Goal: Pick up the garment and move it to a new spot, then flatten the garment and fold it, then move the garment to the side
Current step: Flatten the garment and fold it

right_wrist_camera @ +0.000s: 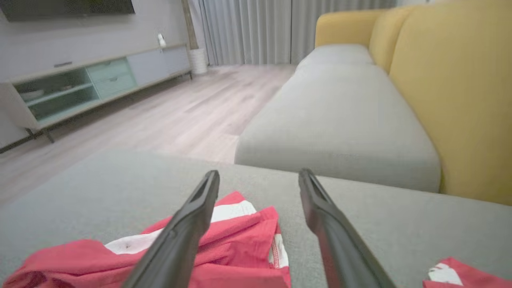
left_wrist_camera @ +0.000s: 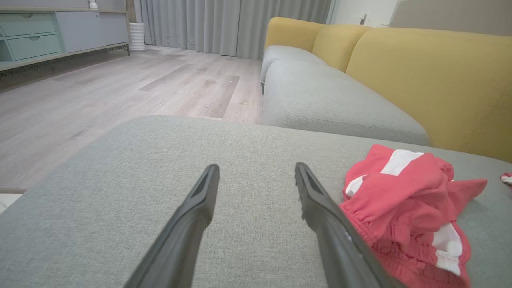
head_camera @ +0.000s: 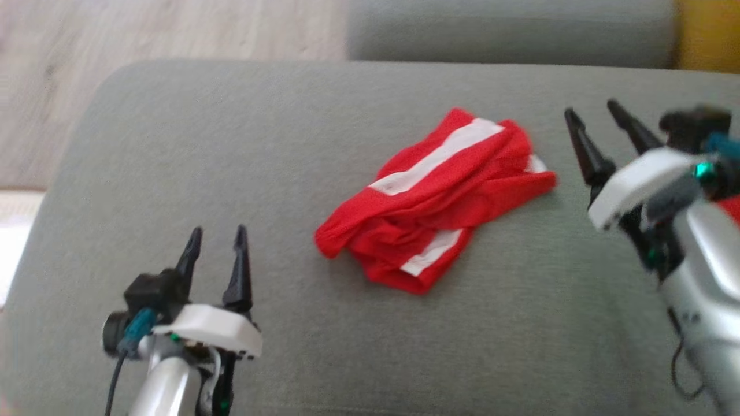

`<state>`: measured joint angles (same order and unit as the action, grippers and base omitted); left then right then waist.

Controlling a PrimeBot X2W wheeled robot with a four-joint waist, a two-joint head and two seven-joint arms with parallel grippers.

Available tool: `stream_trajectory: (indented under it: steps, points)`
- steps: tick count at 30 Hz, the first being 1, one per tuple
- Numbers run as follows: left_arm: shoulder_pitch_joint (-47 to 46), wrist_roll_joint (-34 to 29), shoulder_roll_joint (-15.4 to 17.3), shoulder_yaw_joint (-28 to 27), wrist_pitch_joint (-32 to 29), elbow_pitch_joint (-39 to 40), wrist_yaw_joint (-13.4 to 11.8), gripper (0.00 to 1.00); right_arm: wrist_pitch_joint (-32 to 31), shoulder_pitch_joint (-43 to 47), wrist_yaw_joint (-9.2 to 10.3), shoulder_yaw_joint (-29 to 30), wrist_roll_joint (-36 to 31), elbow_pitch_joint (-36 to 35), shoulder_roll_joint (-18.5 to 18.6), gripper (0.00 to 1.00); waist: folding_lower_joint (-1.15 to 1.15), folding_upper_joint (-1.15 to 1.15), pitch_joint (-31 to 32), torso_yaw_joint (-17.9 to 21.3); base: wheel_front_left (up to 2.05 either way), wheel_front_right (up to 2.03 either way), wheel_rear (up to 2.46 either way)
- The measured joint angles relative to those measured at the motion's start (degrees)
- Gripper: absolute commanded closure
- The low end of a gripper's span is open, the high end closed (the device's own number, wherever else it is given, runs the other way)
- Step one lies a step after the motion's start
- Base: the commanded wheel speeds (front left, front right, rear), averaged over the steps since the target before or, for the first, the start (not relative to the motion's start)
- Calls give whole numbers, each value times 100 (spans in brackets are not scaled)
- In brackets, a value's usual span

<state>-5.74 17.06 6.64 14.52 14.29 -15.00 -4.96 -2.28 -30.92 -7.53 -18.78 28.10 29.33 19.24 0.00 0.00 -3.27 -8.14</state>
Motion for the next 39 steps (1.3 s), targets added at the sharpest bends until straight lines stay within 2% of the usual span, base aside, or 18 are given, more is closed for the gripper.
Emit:
stream_trajectory:
  steps: [9, 17, 23, 24, 25, 26, 28, 34, 39]
  points:
    - [-476, -35, -283, 265, 1, -182, 168, 0, -1306, -1608, 0, -568, 1140, 1794, 497, 0, 1, 0, -657, -973, 0, 0, 0]
    - [-667, -36, -371, 343, 1, -219, 194, 0, -2649, -2275, 0, -1129, 1736, 2614, 870, 0, 2, 0, -1218, -1691, 0, 0, 0]
    - [-670, -36, -398, 333, 1, -267, 191, 0, -3319, -2518, 0, -1233, 1987, 3092, 899, 0, 1, 0, -1442, -1903, 0, 0, 0]
    - [-670, -36, -402, 327, 1, -283, 191, 0, -3389, -2573, 0, -1248, 2026, 3108, 887, 8, 0, 0, -1442, -1889, 0, 0, 0]
    - [-670, -36, -402, 319, 1, -299, 190, 0, -3415, -2601, 0, -1274, 2051, 3109, 860, 50, 0, 0, -1435, -1861, 0, 0, 0]
    - [-671, -36, -404, 320, 1, -312, 191, 0, -3412, -2596, 0, -1304, 2084, 3105, 836, 98, 0, 0, -1425, -1830, 0, 0, 0]
    - [-675, -58, -414, 320, 1, -337, 192, 0, -3371, -2560, 0, -1393, 2147, 3058, 816, 100, 0, 0, -1392, -1759, 0, 0, 0]
    - [-732, -108, -425, 285, 1, -386, 196, 0, -2684, -2301, 0, -1600, 2363, 2700, 782, 100, 0, 0, -1145, -1532, 0, 0, 0]
    - [-701, -186, -380, 129, 1, -459, 203, 0, -2135, -2014, 0, -1768, 2676, 2125, 773, 100, 0, 0, -785, -1272, 0, 0, 0]
